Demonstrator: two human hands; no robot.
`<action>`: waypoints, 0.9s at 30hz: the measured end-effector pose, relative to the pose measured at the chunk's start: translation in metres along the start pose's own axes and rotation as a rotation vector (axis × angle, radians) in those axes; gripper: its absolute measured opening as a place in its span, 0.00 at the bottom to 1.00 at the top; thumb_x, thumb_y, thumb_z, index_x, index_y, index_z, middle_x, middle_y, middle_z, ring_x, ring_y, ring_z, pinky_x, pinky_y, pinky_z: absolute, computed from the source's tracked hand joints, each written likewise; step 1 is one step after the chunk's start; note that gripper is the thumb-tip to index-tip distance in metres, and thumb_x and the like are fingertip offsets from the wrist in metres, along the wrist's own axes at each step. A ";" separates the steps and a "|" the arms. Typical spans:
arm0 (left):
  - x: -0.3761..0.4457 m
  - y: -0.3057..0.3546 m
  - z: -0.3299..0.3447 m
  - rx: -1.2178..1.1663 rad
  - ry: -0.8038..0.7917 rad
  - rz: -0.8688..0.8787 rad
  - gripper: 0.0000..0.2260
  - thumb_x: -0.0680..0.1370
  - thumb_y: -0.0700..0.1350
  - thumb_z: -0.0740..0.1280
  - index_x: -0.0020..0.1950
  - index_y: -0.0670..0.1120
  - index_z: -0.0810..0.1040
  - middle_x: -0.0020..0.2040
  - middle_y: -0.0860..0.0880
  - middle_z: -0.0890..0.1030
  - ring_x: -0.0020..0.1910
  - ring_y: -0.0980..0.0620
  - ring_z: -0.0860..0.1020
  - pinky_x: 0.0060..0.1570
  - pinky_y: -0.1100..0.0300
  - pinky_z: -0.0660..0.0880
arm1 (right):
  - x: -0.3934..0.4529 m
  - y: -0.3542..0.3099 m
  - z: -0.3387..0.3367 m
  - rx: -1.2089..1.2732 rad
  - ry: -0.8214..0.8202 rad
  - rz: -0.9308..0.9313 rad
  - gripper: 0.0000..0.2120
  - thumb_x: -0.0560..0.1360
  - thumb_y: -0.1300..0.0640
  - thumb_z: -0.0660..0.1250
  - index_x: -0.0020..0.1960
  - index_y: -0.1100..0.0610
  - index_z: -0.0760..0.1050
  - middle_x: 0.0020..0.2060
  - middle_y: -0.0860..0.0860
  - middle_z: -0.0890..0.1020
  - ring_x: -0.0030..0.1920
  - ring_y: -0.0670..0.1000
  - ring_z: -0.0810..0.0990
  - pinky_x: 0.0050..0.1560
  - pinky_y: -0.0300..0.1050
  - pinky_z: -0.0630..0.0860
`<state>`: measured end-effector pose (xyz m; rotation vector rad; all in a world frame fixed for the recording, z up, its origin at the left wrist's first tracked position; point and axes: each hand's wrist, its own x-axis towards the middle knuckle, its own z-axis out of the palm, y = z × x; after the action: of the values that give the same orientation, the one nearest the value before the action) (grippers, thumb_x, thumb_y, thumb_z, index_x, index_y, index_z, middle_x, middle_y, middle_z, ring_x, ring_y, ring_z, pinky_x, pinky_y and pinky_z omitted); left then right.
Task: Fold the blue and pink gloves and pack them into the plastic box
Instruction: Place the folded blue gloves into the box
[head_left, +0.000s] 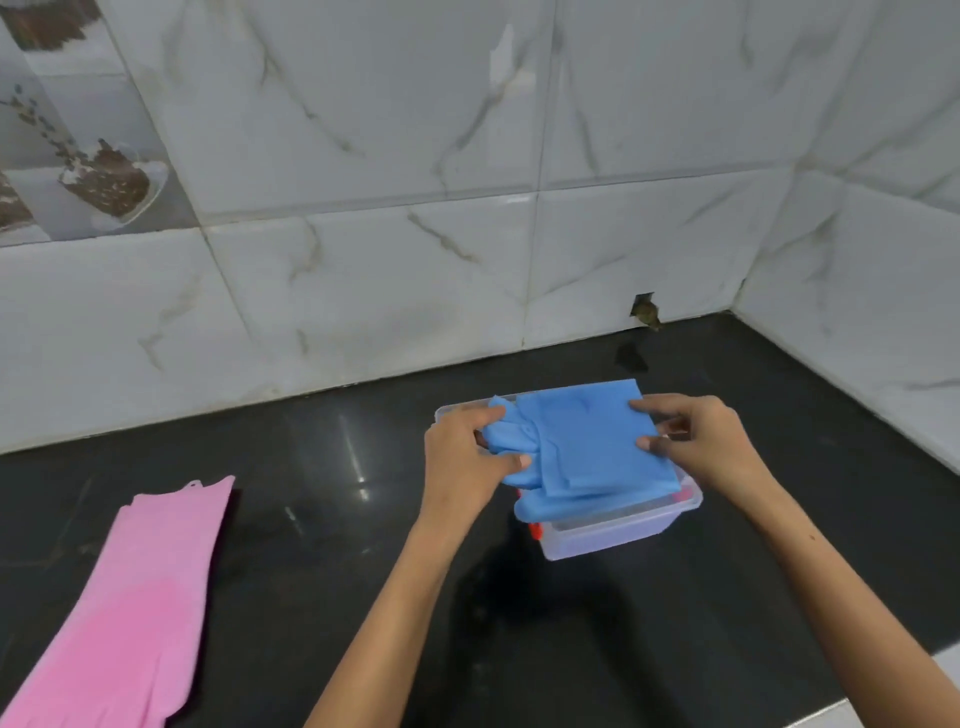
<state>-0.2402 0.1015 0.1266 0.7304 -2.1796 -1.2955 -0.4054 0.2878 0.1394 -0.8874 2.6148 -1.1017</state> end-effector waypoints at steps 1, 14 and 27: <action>0.004 0.002 0.014 0.004 -0.008 -0.011 0.25 0.65 0.37 0.78 0.61 0.44 0.78 0.56 0.52 0.78 0.44 0.58 0.77 0.39 0.75 0.74 | 0.006 0.010 -0.006 0.004 -0.008 0.017 0.21 0.68 0.65 0.74 0.60 0.54 0.78 0.58 0.50 0.80 0.48 0.49 0.79 0.50 0.39 0.73; 0.006 -0.015 0.112 0.924 -0.307 0.327 0.30 0.81 0.56 0.54 0.78 0.48 0.44 0.76 0.42 0.32 0.73 0.41 0.31 0.73 0.47 0.37 | 0.032 0.076 0.030 -0.635 -0.209 -0.180 0.21 0.75 0.52 0.66 0.68 0.50 0.70 0.76 0.51 0.57 0.72 0.54 0.63 0.66 0.47 0.68; 0.035 -0.049 0.120 1.115 -0.453 0.365 0.30 0.83 0.52 0.51 0.77 0.44 0.37 0.77 0.46 0.34 0.76 0.47 0.35 0.73 0.51 0.37 | 0.029 0.084 0.040 -0.405 -0.011 -0.231 0.17 0.75 0.57 0.67 0.63 0.55 0.73 0.68 0.53 0.71 0.63 0.53 0.75 0.56 0.46 0.77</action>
<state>-0.3345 0.1340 0.0367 0.3493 -3.1752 0.0581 -0.4529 0.2925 0.0544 -1.2966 2.8307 -0.6083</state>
